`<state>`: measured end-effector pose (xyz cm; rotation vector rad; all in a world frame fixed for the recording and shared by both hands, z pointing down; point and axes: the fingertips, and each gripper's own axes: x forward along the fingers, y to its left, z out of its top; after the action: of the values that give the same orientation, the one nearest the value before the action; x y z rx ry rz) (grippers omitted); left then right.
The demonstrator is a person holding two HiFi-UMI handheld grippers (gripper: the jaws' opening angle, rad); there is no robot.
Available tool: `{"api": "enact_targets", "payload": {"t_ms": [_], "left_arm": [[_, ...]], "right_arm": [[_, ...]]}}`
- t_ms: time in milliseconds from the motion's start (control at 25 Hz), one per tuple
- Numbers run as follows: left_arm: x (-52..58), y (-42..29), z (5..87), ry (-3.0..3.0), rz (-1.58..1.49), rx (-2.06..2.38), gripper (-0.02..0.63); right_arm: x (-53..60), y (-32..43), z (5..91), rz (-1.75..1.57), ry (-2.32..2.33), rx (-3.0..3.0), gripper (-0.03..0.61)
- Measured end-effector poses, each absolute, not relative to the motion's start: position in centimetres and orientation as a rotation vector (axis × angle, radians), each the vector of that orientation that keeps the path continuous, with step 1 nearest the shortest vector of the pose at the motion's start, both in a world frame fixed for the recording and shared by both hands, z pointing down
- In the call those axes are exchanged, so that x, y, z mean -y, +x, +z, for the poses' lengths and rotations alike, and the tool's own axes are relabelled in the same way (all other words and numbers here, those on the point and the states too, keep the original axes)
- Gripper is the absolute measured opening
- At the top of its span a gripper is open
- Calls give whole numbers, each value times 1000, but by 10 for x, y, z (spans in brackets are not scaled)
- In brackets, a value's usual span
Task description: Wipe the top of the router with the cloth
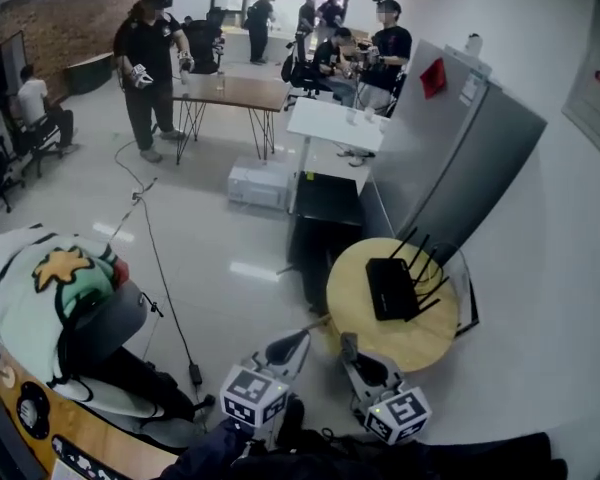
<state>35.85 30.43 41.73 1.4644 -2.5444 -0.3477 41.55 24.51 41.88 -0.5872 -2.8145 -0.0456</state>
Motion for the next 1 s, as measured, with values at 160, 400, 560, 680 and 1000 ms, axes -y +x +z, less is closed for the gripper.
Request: {"api": "enact_targets", "payload": {"t_ms": [160, 400, 560, 680, 1000], "left_arm": [[-285, 319, 419, 1464, -318, 2561, 2], [-239, 248, 423, 1454, -278, 2561, 2], [-209, 203, 423, 1429, -278, 2539, 2], [-186, 167, 424, 1426, -261, 2542, 2], [-154, 97, 427, 1424, -222, 2526, 2]], "right_arm": [[-226, 371, 419, -54, -621, 2842, 72], [-188, 300, 429, -91, -697, 2842, 72], [-158, 259, 433, -24, -711, 2832, 72], [-134, 225, 435, -30, -709, 2836, 72], [-98, 161, 445, 9, -657, 2853, 72]]}}
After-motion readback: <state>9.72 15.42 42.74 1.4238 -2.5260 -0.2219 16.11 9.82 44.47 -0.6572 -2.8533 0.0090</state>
